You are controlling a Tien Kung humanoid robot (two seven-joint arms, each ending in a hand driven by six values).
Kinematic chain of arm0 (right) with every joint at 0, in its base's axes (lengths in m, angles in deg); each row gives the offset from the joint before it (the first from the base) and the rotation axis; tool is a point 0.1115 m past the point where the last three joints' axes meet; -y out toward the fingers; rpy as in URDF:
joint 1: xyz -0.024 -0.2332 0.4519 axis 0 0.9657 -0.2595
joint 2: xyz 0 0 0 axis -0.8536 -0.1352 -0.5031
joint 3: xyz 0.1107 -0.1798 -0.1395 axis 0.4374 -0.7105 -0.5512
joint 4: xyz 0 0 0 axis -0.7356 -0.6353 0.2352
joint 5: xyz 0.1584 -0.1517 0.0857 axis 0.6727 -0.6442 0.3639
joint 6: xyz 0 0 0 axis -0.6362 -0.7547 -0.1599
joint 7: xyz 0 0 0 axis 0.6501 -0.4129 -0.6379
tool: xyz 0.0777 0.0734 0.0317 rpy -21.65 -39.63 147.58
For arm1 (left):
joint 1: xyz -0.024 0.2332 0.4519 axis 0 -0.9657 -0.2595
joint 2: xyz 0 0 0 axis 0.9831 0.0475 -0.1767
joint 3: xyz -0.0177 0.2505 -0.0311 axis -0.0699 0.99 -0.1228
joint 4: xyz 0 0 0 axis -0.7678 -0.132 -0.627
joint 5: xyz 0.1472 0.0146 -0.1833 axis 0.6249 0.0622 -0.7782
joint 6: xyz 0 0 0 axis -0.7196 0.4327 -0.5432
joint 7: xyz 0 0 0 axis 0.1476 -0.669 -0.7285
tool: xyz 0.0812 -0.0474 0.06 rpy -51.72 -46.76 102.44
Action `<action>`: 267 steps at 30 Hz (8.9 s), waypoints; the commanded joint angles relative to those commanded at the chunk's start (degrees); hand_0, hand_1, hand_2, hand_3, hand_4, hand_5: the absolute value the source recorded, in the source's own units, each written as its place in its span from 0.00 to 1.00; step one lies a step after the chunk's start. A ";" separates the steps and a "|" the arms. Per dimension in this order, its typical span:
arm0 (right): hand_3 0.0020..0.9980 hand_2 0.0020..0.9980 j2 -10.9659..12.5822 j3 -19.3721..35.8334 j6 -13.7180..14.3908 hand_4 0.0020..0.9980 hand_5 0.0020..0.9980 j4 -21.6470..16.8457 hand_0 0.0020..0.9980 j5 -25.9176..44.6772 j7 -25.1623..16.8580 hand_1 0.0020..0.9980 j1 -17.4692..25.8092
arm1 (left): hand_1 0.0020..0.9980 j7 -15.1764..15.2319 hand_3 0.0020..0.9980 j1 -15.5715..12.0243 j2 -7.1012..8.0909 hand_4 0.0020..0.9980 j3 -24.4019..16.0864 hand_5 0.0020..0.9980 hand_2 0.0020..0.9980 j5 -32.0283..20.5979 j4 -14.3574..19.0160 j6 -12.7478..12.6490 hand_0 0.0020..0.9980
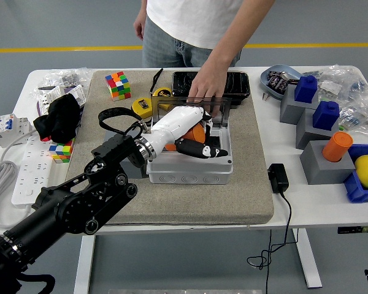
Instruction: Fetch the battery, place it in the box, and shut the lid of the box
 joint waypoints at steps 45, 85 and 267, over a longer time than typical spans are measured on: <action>0.87 0.87 0.10 -0.77 -0.15 1.00 1.00 0.00 0.91 0.69 0.25 0.90 0.03 | 0.00 6.75 0.00 1.50 0.00 1.00 2.67 0.61 0.00 -2.78 -6.73 -11.15 0.06; 0.87 0.86 0.14 -0.30 -0.16 1.00 1.00 0.00 0.91 0.67 0.31 0.89 -0.27 | 0.72 9.05 0.68 1.54 0.00 1.00 1.70 0.65 0.68 -1.66 -6.77 -6.56 0.72; 0.87 0.84 -1.69 4.00 1.44 1.00 1.00 0.00 0.89 -1.19 -0.83 0.87 1.92 | 1.00 -4.43 0.88 -20.00 3.20 1.00 -41.53 1.00 0.94 -35.77 17.33 15.58 1.00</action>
